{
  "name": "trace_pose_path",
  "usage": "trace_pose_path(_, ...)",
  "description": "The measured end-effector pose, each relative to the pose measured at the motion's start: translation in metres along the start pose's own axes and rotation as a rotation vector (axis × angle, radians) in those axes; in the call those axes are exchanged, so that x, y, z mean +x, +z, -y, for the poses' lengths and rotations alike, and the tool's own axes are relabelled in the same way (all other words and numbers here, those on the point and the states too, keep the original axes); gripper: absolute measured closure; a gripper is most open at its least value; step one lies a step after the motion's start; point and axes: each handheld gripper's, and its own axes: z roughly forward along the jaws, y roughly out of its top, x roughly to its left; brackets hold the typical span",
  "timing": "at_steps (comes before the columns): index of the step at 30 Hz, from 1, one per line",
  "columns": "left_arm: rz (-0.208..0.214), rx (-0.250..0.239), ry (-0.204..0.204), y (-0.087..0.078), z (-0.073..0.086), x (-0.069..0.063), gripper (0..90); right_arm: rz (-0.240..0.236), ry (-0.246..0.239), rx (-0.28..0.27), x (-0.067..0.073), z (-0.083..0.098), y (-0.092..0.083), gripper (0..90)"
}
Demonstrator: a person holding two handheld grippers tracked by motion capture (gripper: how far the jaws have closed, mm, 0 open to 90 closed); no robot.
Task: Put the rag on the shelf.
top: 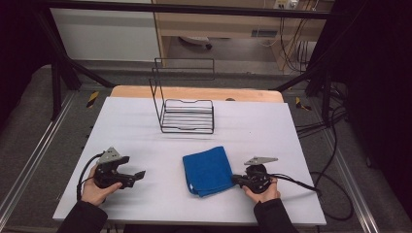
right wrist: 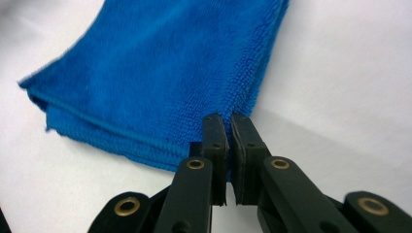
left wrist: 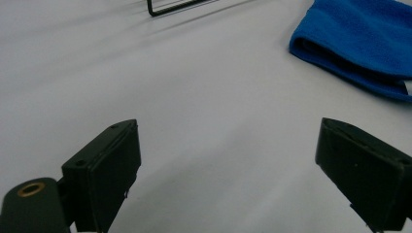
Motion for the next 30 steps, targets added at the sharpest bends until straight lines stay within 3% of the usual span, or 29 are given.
trace_pose_path(4, 0.009, -0.006, -0.004, 0.0, -0.005, -0.004, 9.2, 0.021, -0.02, -0.016, -0.007, -0.008, -0.005, 86.8)
trace_pose_path(7, 0.018, -0.009, -0.007, 0.001, -0.012, -0.012, 8.6, 0.065, -0.072, -0.002, -0.019, -0.017, -0.004, 86.3)
trace_pose_path(10, 0.022, 0.005, 0.001, 0.004, -0.022, -0.022, 9.1, 0.064, -0.071, 0.007, -0.022, -0.018, -0.002, 85.8)
trace_pose_path(16, 0.02, 0.022, 0.019, 0.017, -0.05, -0.041, 13.4, 0.057, -0.077, -0.055, -0.025, -0.015, -0.008, 68.5)
trace_pose_path(17, 0.012, 0.027, 0.027, 0.021, -0.055, -0.046, 18.1, 0.052, -0.07, -0.103, -0.027, -0.014, -0.014, 57.7)
trace_pose_path(19, 0.011, 0.054, 0.048, 0.037, -0.071, -0.056, 22.7, 0.07, -0.08, -0.132, -0.03, -0.012, -0.018, 49.3)
trace_pose_path(22, 0.008, 0.081, 0.051, 0.05, -0.081, -0.062, 26.5, 0.074, -0.085, -0.164, -0.035, -0.005, -0.022, 36.9)
trace_pose_path(25, 0.016, 0.106, 0.035, 0.07, -0.093, -0.07, 30.2, 0.077, -0.085, -0.165, -0.038, -0.002, -0.023, 32.8)
trace_pose_path(26, 0.022, 0.111, 0.033, 0.076, -0.096, -0.072, 35.5, 0.077, -0.079, -0.172, -0.04, 0.0, -0.025, 30.3)
trace_pose_path(27, 0.025, 0.117, 0.035, 0.082, -0.098, -0.074, 35.5, 0.077, -0.079, -0.172, -0.04, 0.0, -0.025, 30.3)
trace_pose_path(28, 0.026, 0.126, 0.043, 0.088, -0.1, -0.076, 41.3, 0.073, -0.074, -0.183, -0.042, 0.001, -0.026, 29.4)
trace_pose_path(29, 0.032, 0.157, 0.051, 0.1, -0.103, -0.079, 42.8, 0.072, -0.07, -0.185, -0.042, 0.001, -0.026, 29.6)
trace_pose_path(30, 0.032, 0.157, 0.051, 0.1, -0.103, -0.079, 44.2, 0.072, -0.07, -0.185, -0.042, 0.001, -0.026, 29.6)
